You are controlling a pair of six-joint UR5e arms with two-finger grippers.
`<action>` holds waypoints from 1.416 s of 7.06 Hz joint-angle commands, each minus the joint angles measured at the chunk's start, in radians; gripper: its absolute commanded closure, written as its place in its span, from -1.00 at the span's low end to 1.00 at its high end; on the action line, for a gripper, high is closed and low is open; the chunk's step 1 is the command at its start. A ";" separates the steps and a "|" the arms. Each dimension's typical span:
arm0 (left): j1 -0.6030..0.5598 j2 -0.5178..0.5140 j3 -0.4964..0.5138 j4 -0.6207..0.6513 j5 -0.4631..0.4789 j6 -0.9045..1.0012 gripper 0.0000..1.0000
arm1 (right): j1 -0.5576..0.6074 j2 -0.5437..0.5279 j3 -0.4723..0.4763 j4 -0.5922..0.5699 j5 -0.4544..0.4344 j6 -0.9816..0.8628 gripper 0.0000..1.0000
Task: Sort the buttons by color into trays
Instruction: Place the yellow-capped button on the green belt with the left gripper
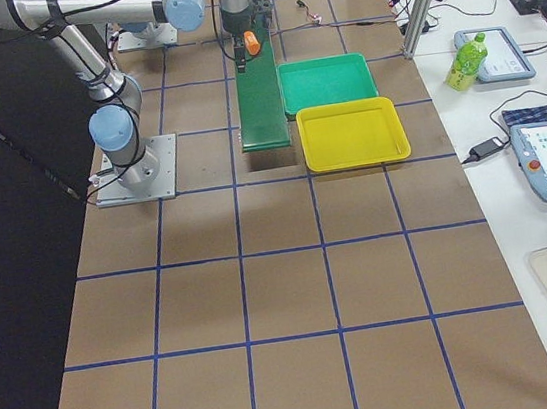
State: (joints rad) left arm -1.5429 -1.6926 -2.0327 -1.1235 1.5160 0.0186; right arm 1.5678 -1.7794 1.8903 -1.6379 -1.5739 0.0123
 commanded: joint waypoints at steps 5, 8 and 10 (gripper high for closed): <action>0.378 -0.322 0.551 -0.142 0.073 0.564 -1.00 | -0.002 -0.002 0.000 -0.006 -0.011 -0.002 -1.00; 0.400 -0.644 0.979 -0.142 0.075 0.606 -1.00 | -0.002 -0.005 -0.010 -0.005 0.002 0.017 -1.00; 0.403 -0.755 1.071 -0.128 0.070 0.633 -1.00 | -0.002 -0.014 -0.014 -0.003 -0.008 0.018 -1.00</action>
State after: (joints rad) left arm -1.1413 -2.3863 -1.0127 -1.2611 1.5887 0.6382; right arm 1.5662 -1.7879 1.8777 -1.6418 -1.5771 0.0301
